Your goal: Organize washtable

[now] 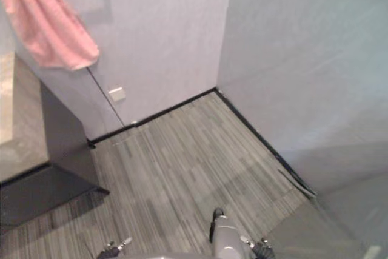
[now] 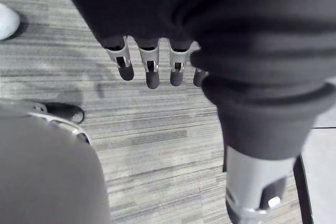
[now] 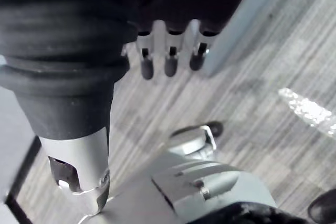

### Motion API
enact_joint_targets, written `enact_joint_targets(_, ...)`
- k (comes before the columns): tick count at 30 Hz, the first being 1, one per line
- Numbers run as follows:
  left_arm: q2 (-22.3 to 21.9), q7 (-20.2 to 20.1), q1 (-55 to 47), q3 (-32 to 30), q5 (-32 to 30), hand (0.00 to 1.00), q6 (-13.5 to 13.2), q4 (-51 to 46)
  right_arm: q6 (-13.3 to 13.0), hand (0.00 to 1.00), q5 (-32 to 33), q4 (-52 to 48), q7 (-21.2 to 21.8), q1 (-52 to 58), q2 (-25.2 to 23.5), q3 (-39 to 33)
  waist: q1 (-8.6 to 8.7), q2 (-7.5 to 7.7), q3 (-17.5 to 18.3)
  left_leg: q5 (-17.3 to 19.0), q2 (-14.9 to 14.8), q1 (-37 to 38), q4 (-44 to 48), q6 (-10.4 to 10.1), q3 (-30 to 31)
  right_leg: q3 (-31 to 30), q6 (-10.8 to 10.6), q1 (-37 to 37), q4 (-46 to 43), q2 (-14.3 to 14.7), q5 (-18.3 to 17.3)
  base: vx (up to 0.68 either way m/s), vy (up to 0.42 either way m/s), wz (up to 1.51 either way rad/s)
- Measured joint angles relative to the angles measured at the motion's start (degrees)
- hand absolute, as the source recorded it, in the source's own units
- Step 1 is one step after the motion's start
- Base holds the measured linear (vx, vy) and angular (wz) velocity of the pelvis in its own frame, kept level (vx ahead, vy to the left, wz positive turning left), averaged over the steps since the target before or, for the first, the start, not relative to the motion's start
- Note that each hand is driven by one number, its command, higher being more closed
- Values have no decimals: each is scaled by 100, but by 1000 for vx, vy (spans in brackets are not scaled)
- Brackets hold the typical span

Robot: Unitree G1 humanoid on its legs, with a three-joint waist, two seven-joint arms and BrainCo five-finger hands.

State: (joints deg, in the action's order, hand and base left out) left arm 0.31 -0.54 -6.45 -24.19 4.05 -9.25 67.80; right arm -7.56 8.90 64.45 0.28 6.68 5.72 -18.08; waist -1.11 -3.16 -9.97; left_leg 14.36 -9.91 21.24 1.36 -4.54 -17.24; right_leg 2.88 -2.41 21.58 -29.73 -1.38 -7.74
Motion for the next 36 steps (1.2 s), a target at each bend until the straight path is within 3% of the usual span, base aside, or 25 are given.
enact_joint_targets(1,-13,-49,-1,-137,-1,0,-4,-35,24,0,0,20,-2,-15,-13,-12,2,-26,21,-99,-82,-162,378,-116,123,29,76,-42,-22,37,-74,384,-332,8)
enact_joint_targets(2,-70,-68,1,-344,-10,0,-2,-50,40,0,-2,24,2,6,-59,-120,14,70,-19,-132,-284,-619,1419,-146,332,131,109,-235,90,32,-178,405,-318,34)
enact_joint_targets(3,-97,-63,-5,-580,24,0,-3,-75,43,0,-6,27,-16,18,-101,-200,3,85,-43,-392,-585,-1288,2965,74,560,313,202,-611,287,59,-278,428,-278,49)
enact_joint_targets(5,-58,-47,-54,-625,135,0,18,-214,38,0,-21,78,-31,111,-103,-151,-74,139,-108,-368,-975,-2038,4805,70,641,543,389,-1321,587,111,-368,447,-190,48)
enact_joint_targets(6,-54,-21,-96,-472,248,0,13,-282,31,0,-62,193,-36,117,-104,-93,-173,214,-124,-363,-1015,-2311,5202,72,538,621,434,-1694,768,100,-400,480,-169,54)
enact_joint_targets(7,33,-9,-117,-206,454,0,3,-384,30,0,-108,273,-54,94,-135,-12,-297,340,-128,-350,-927,-2755,5196,86,323,768,433,-2151,1180,35,-400,358,-103,48)
enact_joint_targets(8,80,3,-120,-113,505,0,2,-437,28,0,-152,300,-48,81,-138,22,-302,388,-135,-339,-865,-2871,5038,70,253,821,432,-2268,1300,1,-399,335,-56,63)
enact_joint_targets(9,114,65,-130,98,677,0,-16,-501,34,0,-277,390,-43,-49,-169,24,-318,500,-159,-312,-614,-3186,4305,30,94,949,425,-2517,1530,-122,-402,264,-16,43)
enact_joint_targets(11,188,109,-130,275,792,0,-22,-503,26,0,-307,397,-41,-173,-197,20,-319,567,-181,-352,-165,-3386,2904,-7,-26,989,305,-2708,1695,-306,-475,351,63,28)
enact_joint_targets(12,217,160,-136,424,844,0,-28,-494,21,0,-322,396,-37,-202,-187,16,-321,549,-190,-465,108,-3404,2038,-113,-8,999,215,-2808,1771,-396,-531,430,182,10)
enact_joint_targets(13,228,203,-140,588,890,0,-58,-481,23,0,-356,399,-30,-203,-146,10,-357,494,-185,-1047,351,-3365,1203,-102,61,960,87,-2923,1840,-468,-611,366,202,-12)
enact_joint_targets(14,235,201,-167,649,891,0,-73,-472,26,0,-399,400,-29,-183,-133,25,-467,479,-156,-1453,439,-3228,980,8,75,862,46,-2985,1934,-492,-637,394,214,-22)
enact_joint_targets(16,349,190,-68,742,884,0,-118,-445,21,0,-512,452,-29,-192,-181,35,-554,611,-103,-1310,696,-3264,1132,535,10,735,-78,-3137,2226,-665,-525,434,173,1)
enact_joint_targets(19,374,189,-28,762,882,0,-115,-412,23,0,-664,504,-21,-199,-190,-8,-584,632,-95,-1128,711,-3210,1415,756,-105,457,-283,-3182,2059,-772,-147,373,203,5)
enact_joint_targets(22,379,179,-110,774,843,0,-107,-345,13,0,-726,489,-9,-189,-255,-258,-563,604,-28,-928,845,-2414,774,767,-278,-26,-482,-2652,390,-852,119,298,216,-21)
enact_joint_targets(23,476,170,-123,834,736,0,-97,-261,16,0,-678,423,-46,-172,-275,-356,-503,669,-14,-828,1014,-2029,515,805,-316,-180,-701,-2142,-919,-1002,372,354,206,-8)
enact_joint_targets(25,527,174,-140,898,634,0,-69,-185,16,0,-609,422,-80,-137,-294,-439,-397,636,-18,-697,1142,-1594,414,829,-311,-112,-668,-1692,-2119,-1243,212,325,149,-2)
enact_joint_targets(26,557,174,-142,1001,570,0,-56,-131,16,0,-599,400,-128,-109,-289,-443,-332,598,-7,-684,1171,-1305,288,819,-295,73,-689,-1487,-2418,-1276,-104,198,74,13)
enact_joint_targets(28,562,163,-71,1124,431,0,-58,-134,10,0,-597,373,-135,-114,-299,-518,-219,532,2,-684,1083,-1050,118,819,-77,371,-592,-1240,-1592,-999,-507,228,39,40)
enact_joint_targets(30,537,132,-1,1128,416,0,-52,-122,11,0,-604,370,-136,-116,-294,-609,-156,464,27,-675,966,-1081,99,804,130,257,-549,-1236,-327,-635,-504,192,-36,66)
enact_joint_targets(31,536,96,0,1117,412,0,-64,-130,16,0,-610,379,-134,-116,-306,-630,-142,470,31,-655,955,-1098,54,739,245,-31,-515,-1238,615,-428,-323,156,-68,73)
enact_joint_targets(32,542,90,-2,1105,413,0,-64,-137,21,0,-613,390,-130,-112,-314,-631,-149,498,44,-651,986,-1102,46,706,307,-172,-472,-1237,915,-378,-105,166,-102,61)
enact_joint_targets(33,558,83,-25,1062,415,0,-63,-152,26,0,-616,406,-125,-89,-344,-628,-155,568,86,-621,1069,-1099,40,644,396,-367,-426,-1240,1293,-352,499,186,-155,42)
enact_joint_targets(34,539,89,-37,1006,408,0,-59,-153,27,0,-624,442,-118,-70,-364,-635,-191,645,150,-576,1127,-1045,27,572,469,-420,-234,-1291,1398,-394,613,192,-154,28)
enact_joint_targets(36,349,93,-95,991,409,0,-74,-179,31,0,-686,484,-100,-20,-221,-637,-291,410,241,-552,941,-1064,-17,472,490,-293,-140,-1438,1775,-255,703,187,-123,15)
